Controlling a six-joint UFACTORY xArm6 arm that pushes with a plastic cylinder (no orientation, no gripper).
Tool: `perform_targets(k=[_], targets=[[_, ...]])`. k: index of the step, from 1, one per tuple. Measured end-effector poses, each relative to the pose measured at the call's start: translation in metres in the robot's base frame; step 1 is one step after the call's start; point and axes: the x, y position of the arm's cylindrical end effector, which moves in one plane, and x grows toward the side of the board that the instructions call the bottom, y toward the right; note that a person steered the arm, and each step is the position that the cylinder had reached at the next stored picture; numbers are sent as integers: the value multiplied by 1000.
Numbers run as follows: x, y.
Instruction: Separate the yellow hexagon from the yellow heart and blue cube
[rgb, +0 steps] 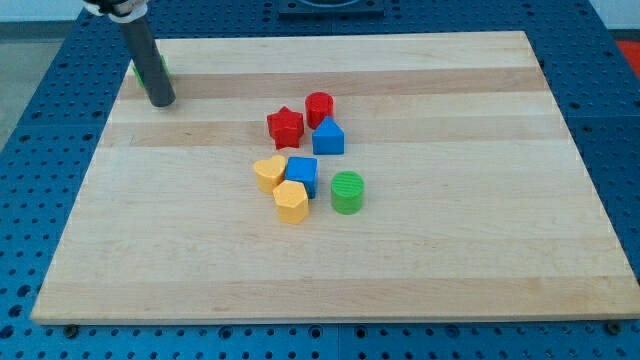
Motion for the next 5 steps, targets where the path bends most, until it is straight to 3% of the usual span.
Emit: perform_targets(k=[3, 5], targets=[[-65, -28], [-25, -1]])
